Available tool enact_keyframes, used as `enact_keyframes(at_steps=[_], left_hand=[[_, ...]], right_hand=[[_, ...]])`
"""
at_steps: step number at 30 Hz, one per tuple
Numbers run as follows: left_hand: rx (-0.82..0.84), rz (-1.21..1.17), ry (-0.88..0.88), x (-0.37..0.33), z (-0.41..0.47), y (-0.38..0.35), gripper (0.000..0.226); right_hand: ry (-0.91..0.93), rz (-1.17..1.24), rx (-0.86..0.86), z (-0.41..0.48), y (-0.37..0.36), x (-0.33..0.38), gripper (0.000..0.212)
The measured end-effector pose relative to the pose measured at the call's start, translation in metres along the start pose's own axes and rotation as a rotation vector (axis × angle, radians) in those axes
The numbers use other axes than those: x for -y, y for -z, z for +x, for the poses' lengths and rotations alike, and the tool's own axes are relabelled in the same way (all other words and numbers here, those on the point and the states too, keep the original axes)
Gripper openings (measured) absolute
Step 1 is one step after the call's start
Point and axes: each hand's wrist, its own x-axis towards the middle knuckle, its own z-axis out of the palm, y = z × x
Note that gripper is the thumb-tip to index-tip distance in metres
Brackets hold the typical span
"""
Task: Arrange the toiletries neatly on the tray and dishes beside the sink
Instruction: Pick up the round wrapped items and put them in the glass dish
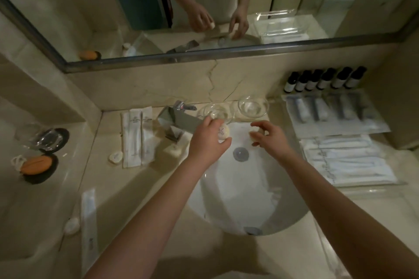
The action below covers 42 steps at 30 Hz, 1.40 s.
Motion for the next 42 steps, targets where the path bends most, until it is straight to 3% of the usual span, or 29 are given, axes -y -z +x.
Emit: enact_keyframes(at_steps=[7,12,18,21,27,35,39,42], left_hand=[[0.147,0.292,0.012,-0.011,0.068,-0.035,0.043],[0.24,0.514,0.067,-0.003,0.131,-0.028,0.041],[0.503,0.745,0.007,0.019,0.173,-0.031,0.034],[0.595,0.759,-0.006,0.03,0.182,-0.037,0.034],[0.611,0.677,0.01,0.039,0.19,-0.042,0.058],[0.532,0.596,0.057,0.048,0.188,-0.034,0.045],[0.492,0.566,0.076,0.049,0.19,-0.029,0.044],[0.488,0.495,0.124,0.054,0.192,-0.024,0.042]], right_hand=[[-0.128,0.101,-0.13,0.064,0.009,-0.009,0.013],[-0.163,0.142,-0.064,0.111,-0.013,0.005,0.015],[-0.19,0.157,-0.024,0.147,-0.037,0.011,0.023],[-0.192,0.149,-0.035,0.154,-0.04,0.008,0.019],[-0.152,0.044,0.017,0.159,-0.044,0.003,0.014],[-0.02,-0.261,0.006,0.155,-0.068,0.008,0.017],[0.175,-0.587,0.003,0.152,-0.069,0.001,0.025],[0.27,-0.611,0.021,0.153,-0.06,-0.003,0.032]])
